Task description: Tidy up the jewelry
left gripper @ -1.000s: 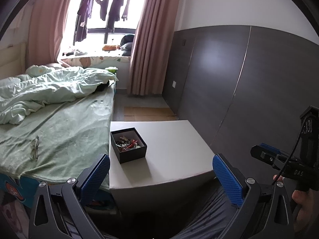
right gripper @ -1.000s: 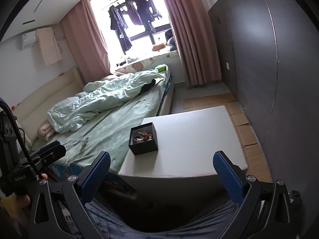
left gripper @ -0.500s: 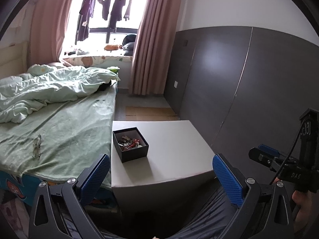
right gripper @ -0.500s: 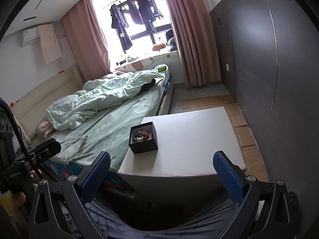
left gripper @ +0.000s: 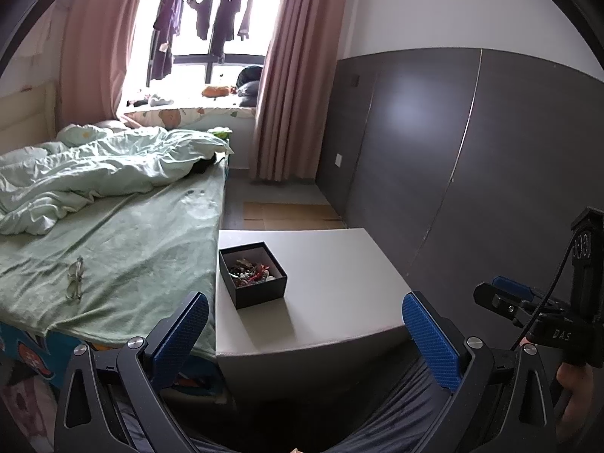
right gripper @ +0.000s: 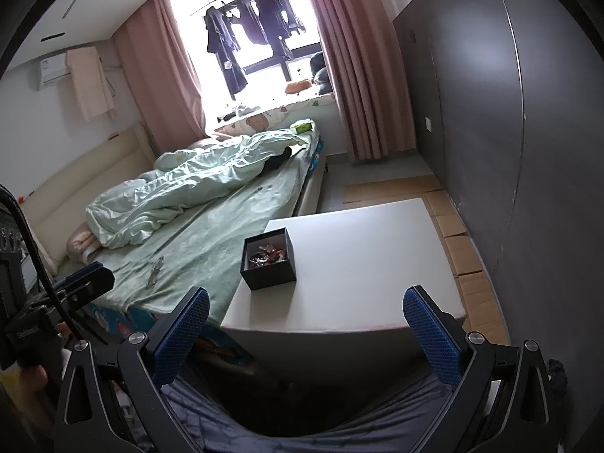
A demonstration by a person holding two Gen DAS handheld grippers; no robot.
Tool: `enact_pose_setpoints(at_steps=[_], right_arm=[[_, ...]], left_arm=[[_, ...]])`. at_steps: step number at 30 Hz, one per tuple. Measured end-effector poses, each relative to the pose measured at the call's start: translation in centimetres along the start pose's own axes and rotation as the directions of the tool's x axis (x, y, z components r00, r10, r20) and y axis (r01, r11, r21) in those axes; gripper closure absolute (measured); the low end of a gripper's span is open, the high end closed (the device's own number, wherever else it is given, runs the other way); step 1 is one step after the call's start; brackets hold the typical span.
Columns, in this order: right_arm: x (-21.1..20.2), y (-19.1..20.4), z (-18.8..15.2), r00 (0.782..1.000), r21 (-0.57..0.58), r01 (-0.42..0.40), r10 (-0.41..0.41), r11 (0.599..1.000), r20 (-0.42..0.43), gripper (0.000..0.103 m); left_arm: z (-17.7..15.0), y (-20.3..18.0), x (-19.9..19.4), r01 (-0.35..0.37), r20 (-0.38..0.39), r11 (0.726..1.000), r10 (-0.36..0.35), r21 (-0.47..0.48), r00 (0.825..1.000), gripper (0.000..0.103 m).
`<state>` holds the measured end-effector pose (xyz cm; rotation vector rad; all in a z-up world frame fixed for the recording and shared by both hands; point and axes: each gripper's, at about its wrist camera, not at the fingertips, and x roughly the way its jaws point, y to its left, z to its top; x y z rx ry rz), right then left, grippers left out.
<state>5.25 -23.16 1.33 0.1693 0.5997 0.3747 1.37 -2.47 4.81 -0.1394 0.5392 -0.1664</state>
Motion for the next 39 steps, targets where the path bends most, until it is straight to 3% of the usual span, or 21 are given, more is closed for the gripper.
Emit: enact_pose_setpoints(at_steps=[39], right_arm=[[0.19,0.15,-0.51,1.000,-0.004,0.003,-0.003,1.000,-0.010,0.000]], left_arm=[[-0.17,-0.46,-0.25,-0.041,0.026,0.999,0.040,0.031,0.999,0.000]])
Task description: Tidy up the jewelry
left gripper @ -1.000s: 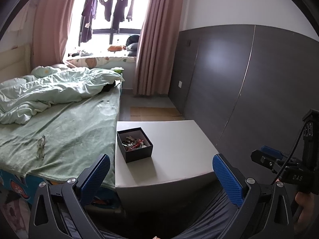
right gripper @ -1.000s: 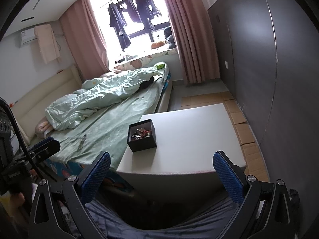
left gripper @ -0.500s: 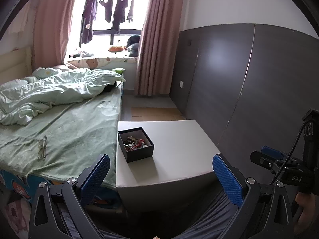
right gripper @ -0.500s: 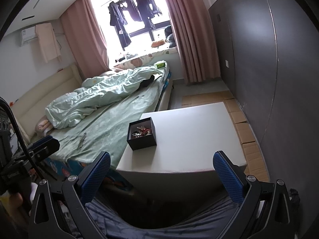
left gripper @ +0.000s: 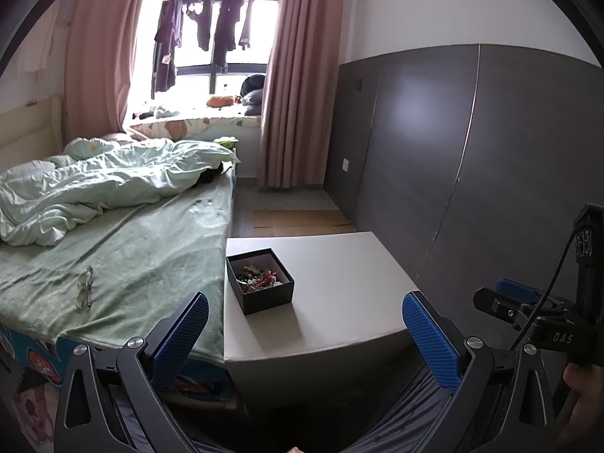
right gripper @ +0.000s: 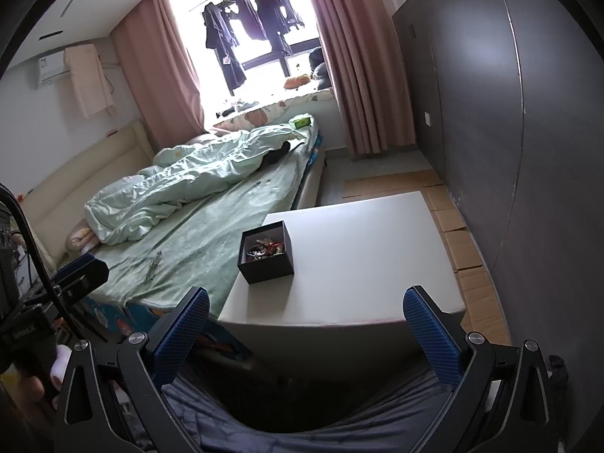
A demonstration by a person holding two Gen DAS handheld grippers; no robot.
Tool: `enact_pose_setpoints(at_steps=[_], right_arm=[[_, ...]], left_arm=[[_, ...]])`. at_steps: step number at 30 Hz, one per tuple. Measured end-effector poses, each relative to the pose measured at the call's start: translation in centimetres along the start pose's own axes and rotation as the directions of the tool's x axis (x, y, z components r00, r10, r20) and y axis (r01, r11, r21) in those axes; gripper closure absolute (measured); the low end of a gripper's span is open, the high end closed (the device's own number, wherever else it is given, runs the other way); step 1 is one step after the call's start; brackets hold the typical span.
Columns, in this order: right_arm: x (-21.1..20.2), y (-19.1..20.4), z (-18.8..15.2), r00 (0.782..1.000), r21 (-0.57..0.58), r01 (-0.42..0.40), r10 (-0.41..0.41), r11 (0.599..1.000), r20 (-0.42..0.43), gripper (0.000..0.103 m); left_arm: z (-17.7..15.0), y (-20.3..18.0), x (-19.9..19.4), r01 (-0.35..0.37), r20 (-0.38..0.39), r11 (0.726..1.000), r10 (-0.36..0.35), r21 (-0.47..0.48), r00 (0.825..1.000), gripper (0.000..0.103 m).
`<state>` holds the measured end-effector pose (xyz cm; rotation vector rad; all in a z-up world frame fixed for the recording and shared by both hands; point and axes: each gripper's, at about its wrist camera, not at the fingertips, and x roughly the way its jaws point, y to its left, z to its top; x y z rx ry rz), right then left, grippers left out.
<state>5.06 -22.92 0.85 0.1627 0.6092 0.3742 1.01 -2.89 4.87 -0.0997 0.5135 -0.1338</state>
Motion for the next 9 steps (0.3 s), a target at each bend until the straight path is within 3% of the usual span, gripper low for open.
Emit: enact_pose_setpoints(at_steps=[9], right_arm=[[0.46,-0.26,-0.80,1.000,0.005,0.009,-0.009,1.000,-0.010,0.000]], left_arm=[[-0.36,0.32,0.38,-0.004,0.015,1.000,0.004,-0.002,1.000,0.000]])
